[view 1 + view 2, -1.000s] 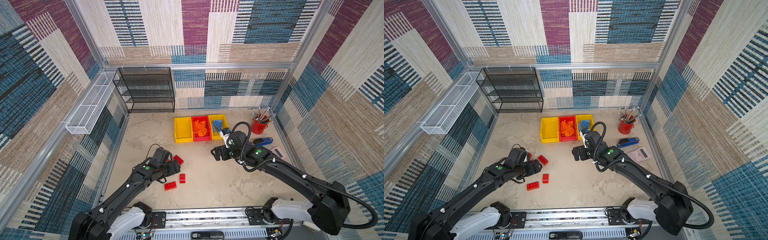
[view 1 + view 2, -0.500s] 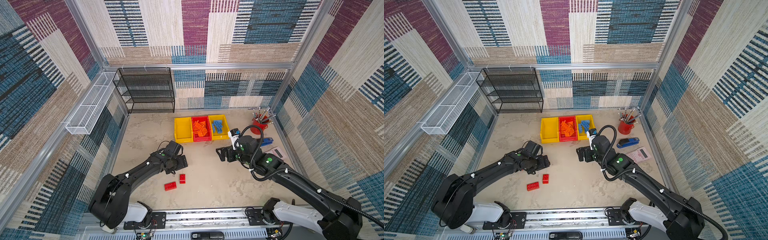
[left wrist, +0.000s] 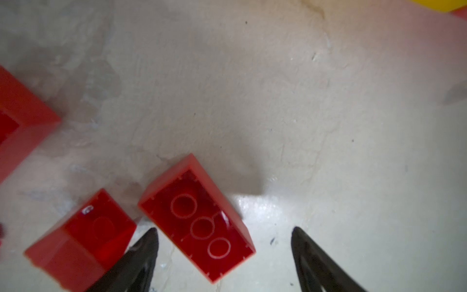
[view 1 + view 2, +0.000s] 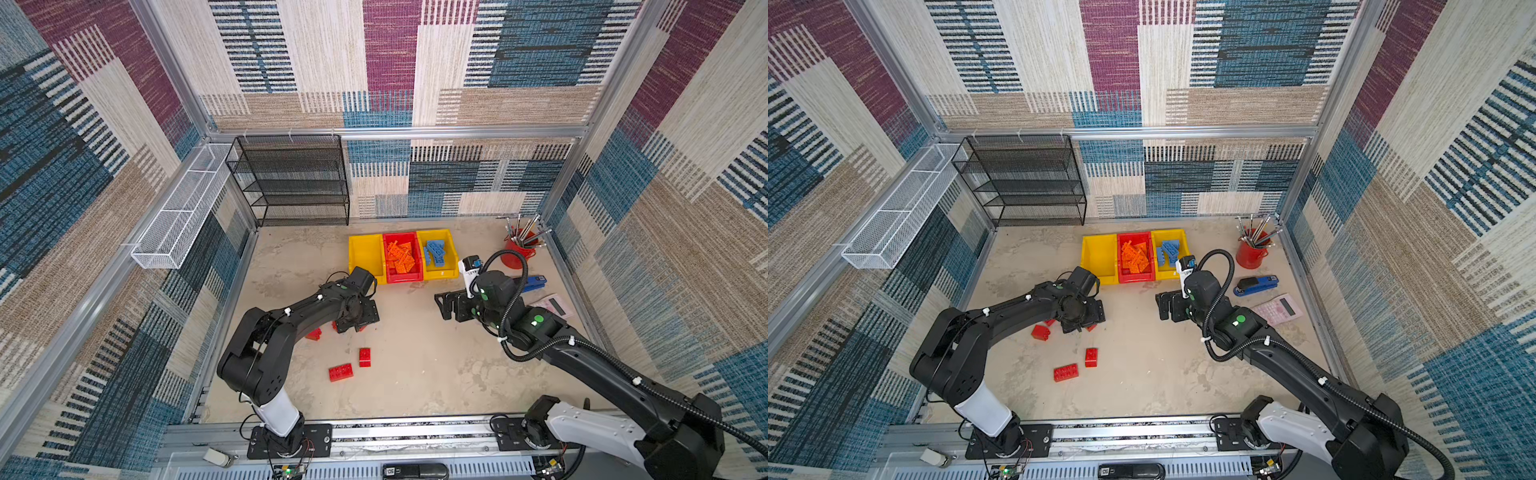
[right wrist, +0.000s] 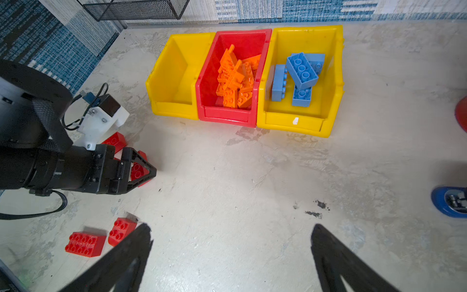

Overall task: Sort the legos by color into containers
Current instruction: 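Lower the left gripper and grasp a small red brick, then carry the red brick with the left gripper into the nearest yellow bin and release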

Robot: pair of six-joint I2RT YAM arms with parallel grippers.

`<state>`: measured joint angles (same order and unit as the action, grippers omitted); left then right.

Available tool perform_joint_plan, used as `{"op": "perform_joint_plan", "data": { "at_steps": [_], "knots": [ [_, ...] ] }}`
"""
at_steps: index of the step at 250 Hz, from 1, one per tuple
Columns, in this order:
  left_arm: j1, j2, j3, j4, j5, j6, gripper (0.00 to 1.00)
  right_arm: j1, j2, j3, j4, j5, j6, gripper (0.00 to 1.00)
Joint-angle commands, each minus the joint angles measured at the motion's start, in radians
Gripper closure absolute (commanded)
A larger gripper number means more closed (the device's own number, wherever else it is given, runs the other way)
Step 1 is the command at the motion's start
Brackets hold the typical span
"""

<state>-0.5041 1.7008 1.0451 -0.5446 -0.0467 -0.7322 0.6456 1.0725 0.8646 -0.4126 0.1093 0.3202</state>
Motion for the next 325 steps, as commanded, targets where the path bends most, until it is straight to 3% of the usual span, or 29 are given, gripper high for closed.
{"op": "perform_joint_plan", "data": {
  "at_steps": [1, 81, 124, 165, 211, 245, 325],
  "knots": [
    [0.007, 0.027, 0.028, -0.035, -0.031, 0.046, 0.21, -0.004, 0.007, 0.009, 0.025, 0.018, -0.011, 0.01],
    [0.010, 0.069, 0.055, -0.043, -0.013, 0.054, 0.49, -0.021, 0.018, 0.014, 0.020, 0.007, -0.018, 0.01],
    [0.011, 0.058, 0.069, -0.072, -0.024, 0.067, 0.70, -0.023, 0.015, 0.015, 0.018, 0.002, -0.017, 0.01],
    [0.010, 0.032, 0.144, -0.138, -0.044, 0.115, 0.73, -0.025, 0.007, 0.020, 0.014, -0.009, -0.012, 0.01],
    [0.016, 0.064, 0.351, -0.218, -0.112, 0.208, 0.74, -0.024, 0.009, 0.036, 0.008, -0.019, -0.011, 0.01],
    [0.040, 0.173, 0.555, -0.267, -0.140, 0.265, 0.74, -0.024, 0.014, 0.055, -0.003, -0.021, -0.011, 0.01],
    [0.095, 0.508, 1.022, -0.356, -0.089, 0.346, 0.70, -0.027, 0.027, 0.077, -0.032, -0.001, 0.003, 0.01]
  ]
}}
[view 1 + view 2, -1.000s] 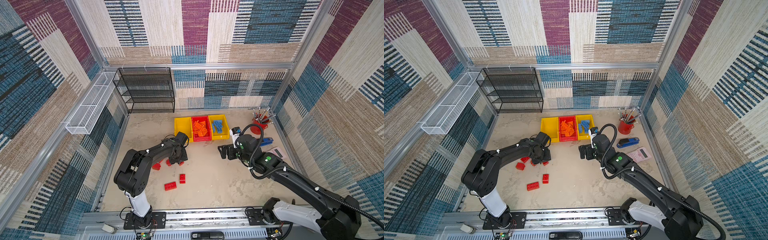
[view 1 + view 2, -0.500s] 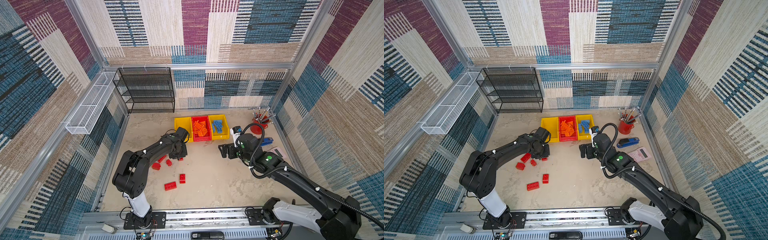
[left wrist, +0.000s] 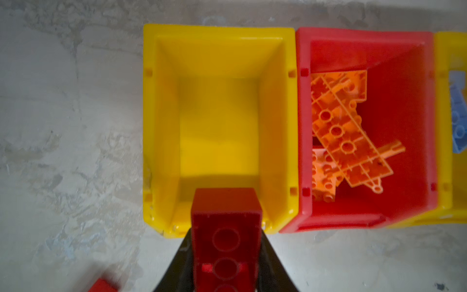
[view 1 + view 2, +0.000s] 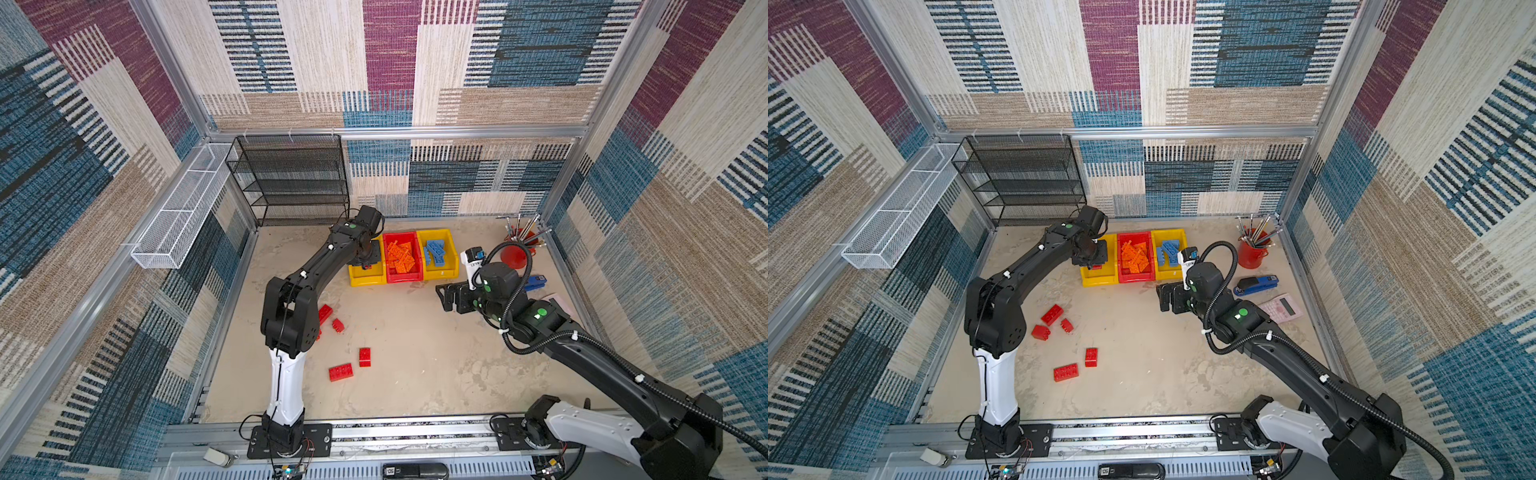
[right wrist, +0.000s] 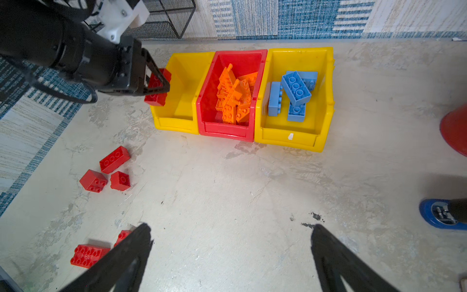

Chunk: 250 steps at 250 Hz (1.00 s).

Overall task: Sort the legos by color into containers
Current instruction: 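Carry the red brick with the left gripper into the nearest yellow bin and release, then move the left gripper back toward the remaining red bricks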

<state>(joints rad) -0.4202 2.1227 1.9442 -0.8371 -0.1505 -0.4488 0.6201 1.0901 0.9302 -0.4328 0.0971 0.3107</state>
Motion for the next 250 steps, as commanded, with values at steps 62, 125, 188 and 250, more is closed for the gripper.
{"op": "perform_joint_plan", "data": {
  "at_steps": [62, 125, 188, 250],
  "knots": [
    [0.029, 0.329, 0.461, -0.195, 0.046, 0.094, 0.70, -0.003, 0.045, 0.030, -0.014, 0.015, 0.019, 0.01],
    [0.039, 0.349, 0.456, -0.160, 0.066, 0.075, 0.34, -0.005, 0.059, 0.055, -0.025, 0.001, 0.018, 0.01],
    [0.031, 0.158, 0.245, -0.042, 0.117, 0.072, 0.25, -0.005, 0.036, 0.054, -0.024, -0.036, 0.031, 0.01],
    [0.026, -0.248, -0.260, 0.126, 0.102, 0.016, 0.25, -0.001, 0.007, -0.007, 0.034, -0.176, 0.079, 0.01]
  ]
}}
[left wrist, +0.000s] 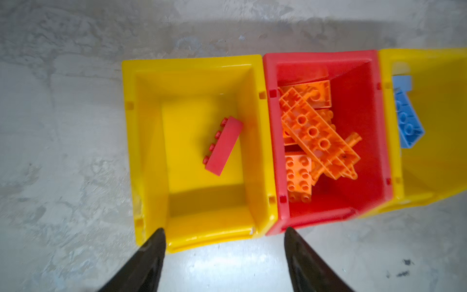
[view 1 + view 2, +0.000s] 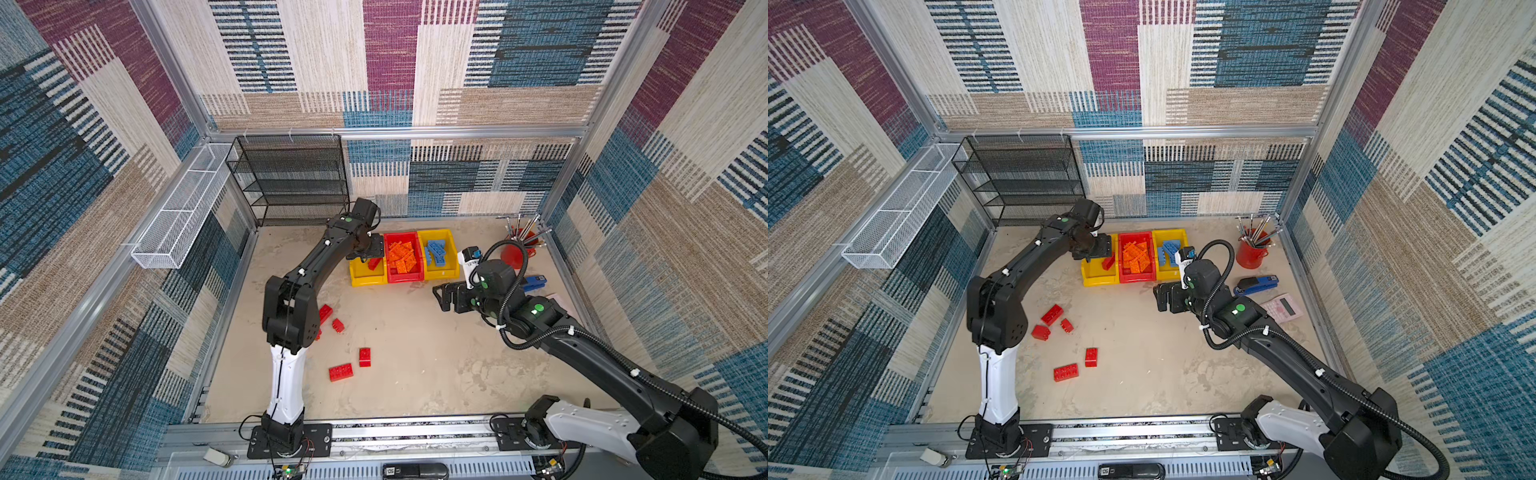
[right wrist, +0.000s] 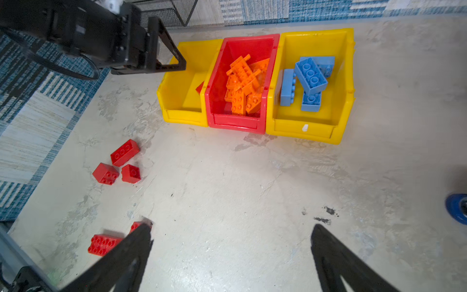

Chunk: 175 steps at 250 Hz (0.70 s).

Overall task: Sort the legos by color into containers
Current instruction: 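Move the left gripper back toward the remaining red bricks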

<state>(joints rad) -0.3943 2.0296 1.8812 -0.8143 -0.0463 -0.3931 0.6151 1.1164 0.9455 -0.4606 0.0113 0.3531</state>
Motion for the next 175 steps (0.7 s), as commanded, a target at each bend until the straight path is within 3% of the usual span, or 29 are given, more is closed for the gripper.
{"op": "perform_joint_plan", "data": {
  "at_steps": [1, 50, 91, 126, 175],
  "knots": [
    [0.001, -0.162, -0.208, 0.107, -0.002, -0.041, 0.25, 0.004, -0.020, -0.024, 0.063, -0.092, 0.037, 0.01],
    [-0.003, -0.503, -0.703, 0.253, -0.006, -0.167, 0.27, 0.040, -0.031, -0.054, 0.074, -0.118, 0.061, 0.01],
    [-0.010, -0.755, -1.009, 0.299, -0.045, -0.246, 0.28, 0.113, -0.029, -0.062, 0.078, -0.087, 0.100, 0.01],
    [-0.010, -0.879, -1.134, 0.311, -0.058, -0.276, 0.28, 0.167, -0.008, -0.066, 0.090, -0.070, 0.141, 0.01],
    [-0.007, -0.853, -1.168, 0.336, -0.052, -0.268, 0.28, 0.198, 0.010, -0.066, 0.115, -0.068, 0.178, 0.01]
  ]
}}
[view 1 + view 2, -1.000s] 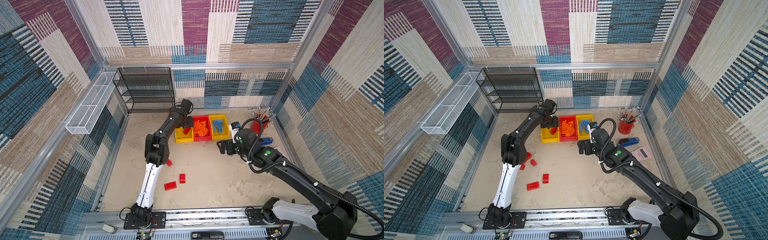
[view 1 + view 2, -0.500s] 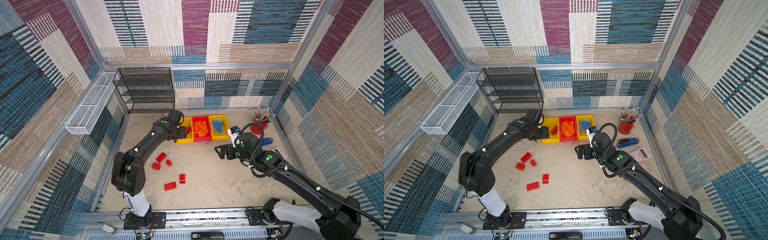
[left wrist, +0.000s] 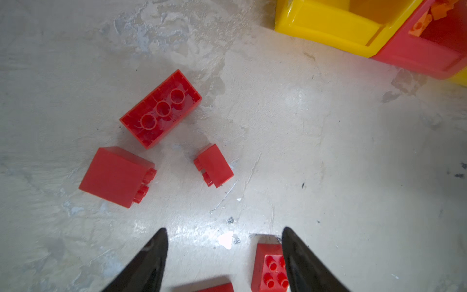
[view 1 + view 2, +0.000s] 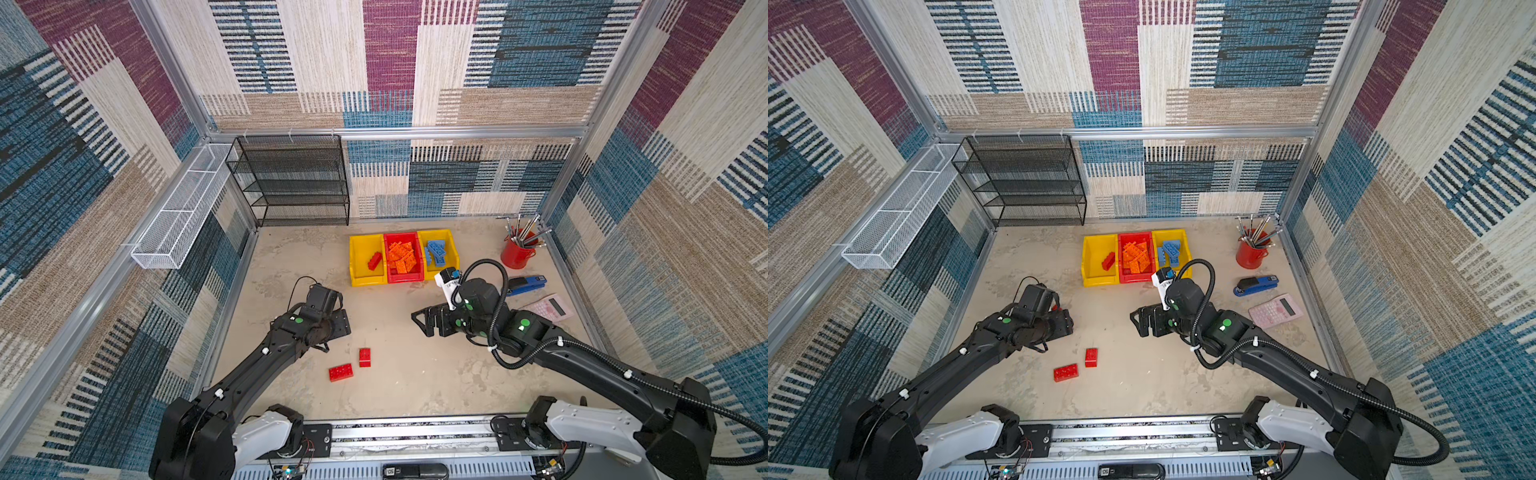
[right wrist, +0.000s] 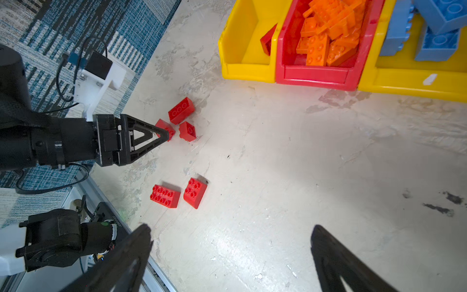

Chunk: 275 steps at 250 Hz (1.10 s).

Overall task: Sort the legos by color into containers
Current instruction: 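Move the left gripper back toward the remaining red bricks, then grasp a red brick with the left gripper and carry it to the yellow bin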

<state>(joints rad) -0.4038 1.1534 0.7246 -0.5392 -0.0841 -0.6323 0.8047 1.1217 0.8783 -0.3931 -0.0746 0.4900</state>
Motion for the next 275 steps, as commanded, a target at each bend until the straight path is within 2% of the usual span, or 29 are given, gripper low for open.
{"op": "perform_joint_plan", "data": {
  "at_steps": [1, 73, 126, 203, 234, 275],
  "knots": [
    [0.003, 0.025, -0.011, 0.061, -0.014, -0.029, 0.28, 0.008, 0.004, 0.002, 0.047, 0.018, 0.042, 0.01],
    [0.019, 0.230, 0.052, 0.132, 0.021, -0.021, 0.28, 0.010, -0.005, 0.019, -0.004, 0.067, 0.042, 0.01],
    [0.044, 0.307, 0.073, 0.143, 0.023, -0.018, 0.35, 0.008, 0.006, 0.019, -0.012, 0.091, 0.024, 0.01],
    [0.052, 0.388, 0.127, 0.127, 0.030, -0.010, 0.57, 0.008, 0.059, 0.037, 0.002, 0.092, -0.021, 0.01],
    [0.051, 0.409, 0.155, 0.109, 0.038, -0.010, 0.70, 0.008, 0.057, 0.042, 0.000, 0.107, -0.034, 0.01],
    [0.049, 0.414, 0.245, 0.038, 0.026, 0.012, 0.77, 0.008, 0.052, 0.066, 0.005, 0.122, -0.062, 0.01]
  ]
}}
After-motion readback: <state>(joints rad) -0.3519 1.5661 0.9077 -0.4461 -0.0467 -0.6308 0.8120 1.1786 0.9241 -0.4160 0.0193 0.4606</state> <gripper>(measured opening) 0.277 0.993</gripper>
